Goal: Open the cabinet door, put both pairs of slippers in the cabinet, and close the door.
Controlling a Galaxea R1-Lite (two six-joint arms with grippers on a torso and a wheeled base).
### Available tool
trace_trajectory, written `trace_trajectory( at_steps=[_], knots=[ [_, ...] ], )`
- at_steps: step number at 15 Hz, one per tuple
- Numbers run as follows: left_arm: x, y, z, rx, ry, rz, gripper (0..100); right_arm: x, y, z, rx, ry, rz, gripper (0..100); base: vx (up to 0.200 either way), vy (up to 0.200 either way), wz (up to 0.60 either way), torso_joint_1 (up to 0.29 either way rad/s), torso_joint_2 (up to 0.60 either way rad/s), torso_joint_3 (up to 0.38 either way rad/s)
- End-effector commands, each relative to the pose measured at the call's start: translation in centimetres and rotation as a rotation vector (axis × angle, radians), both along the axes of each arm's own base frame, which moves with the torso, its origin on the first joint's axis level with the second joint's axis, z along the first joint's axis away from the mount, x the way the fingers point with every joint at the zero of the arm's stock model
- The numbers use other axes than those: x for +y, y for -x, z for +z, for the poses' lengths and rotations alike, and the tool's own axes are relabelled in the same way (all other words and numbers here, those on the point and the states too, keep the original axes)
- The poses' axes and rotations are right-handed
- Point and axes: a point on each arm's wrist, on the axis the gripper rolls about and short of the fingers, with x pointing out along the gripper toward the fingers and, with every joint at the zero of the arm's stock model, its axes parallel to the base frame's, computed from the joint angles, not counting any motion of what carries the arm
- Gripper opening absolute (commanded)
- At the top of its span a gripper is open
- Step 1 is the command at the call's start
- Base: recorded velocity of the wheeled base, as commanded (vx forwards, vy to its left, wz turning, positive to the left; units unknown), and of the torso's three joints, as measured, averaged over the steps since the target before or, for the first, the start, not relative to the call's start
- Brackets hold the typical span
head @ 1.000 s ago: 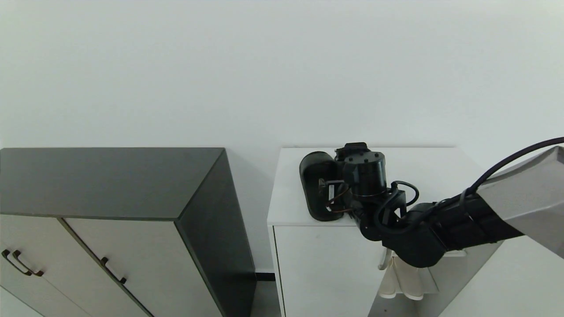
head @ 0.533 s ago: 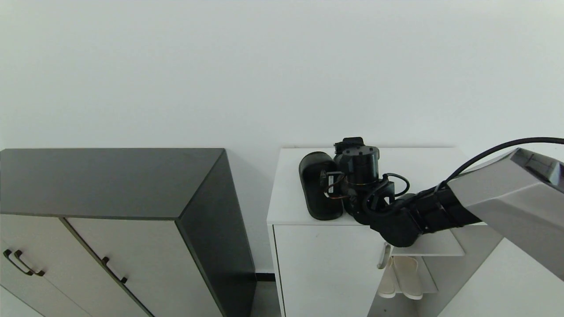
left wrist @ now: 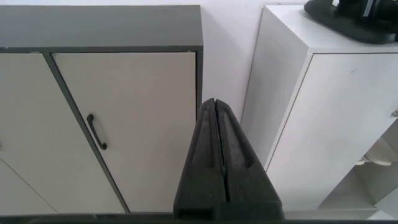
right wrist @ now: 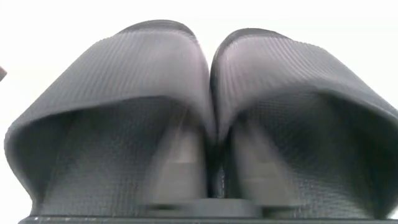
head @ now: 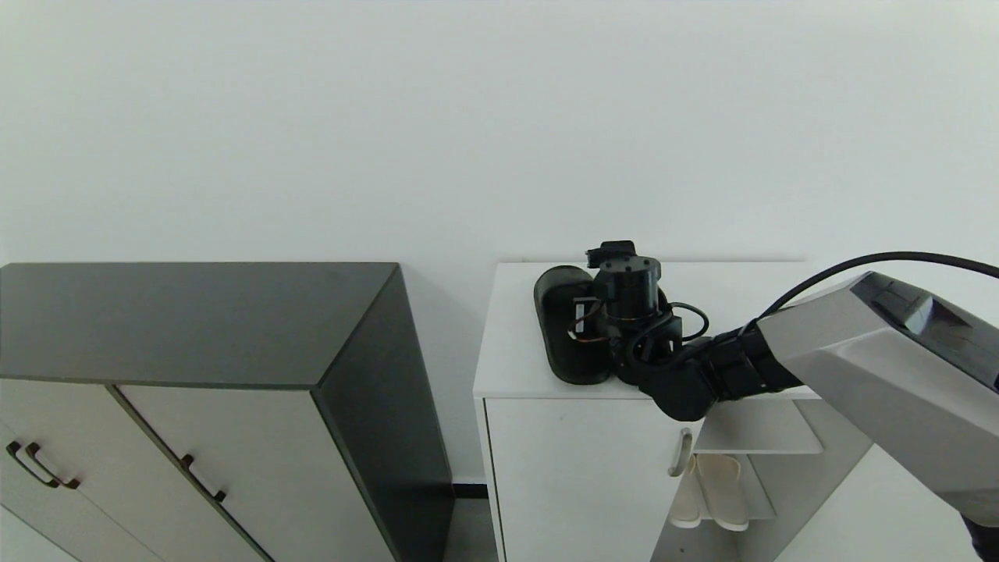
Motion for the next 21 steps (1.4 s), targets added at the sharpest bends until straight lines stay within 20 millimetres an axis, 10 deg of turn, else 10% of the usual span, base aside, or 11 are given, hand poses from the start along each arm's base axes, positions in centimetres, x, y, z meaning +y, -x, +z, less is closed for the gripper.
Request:
trace_trajectory(
  at_steps=[1, 7, 13, 21],
  knots=[
    [0.0, 0.0, 0.0, 0.000, 0.000, 0.001, 0, 0.2, 0.0, -0.1, -0.003, -0.002, 0.000, 0, 0.000, 0.000, 0.00, 0.000, 0.00, 0.000],
    [0.0, 0.0, 0.0, 0.000, 0.000, 0.001, 0, 0.2, 6.9, 3.9, -0.012, -0.012, 0.093, 0, 0.000, 0.000, 0.00, 0.000, 0.00, 0.000],
    [0.0, 0.0, 0.0, 0.000, 0.000, 0.002, 0, -5.0, 17.3, 3.2, 0.029, 0.005, 0.334, 0, 0.000, 0.000, 0.00, 0.000, 0.00, 0.000],
    [0.0, 0.0, 0.0, 0.000, 0.000, 0.002, 0, -5.5, 18.2, 3.0, 0.043, 0.014, 0.366, 0, 0.000, 0.000, 0.00, 0.000, 0.00, 0.000]
  ],
)
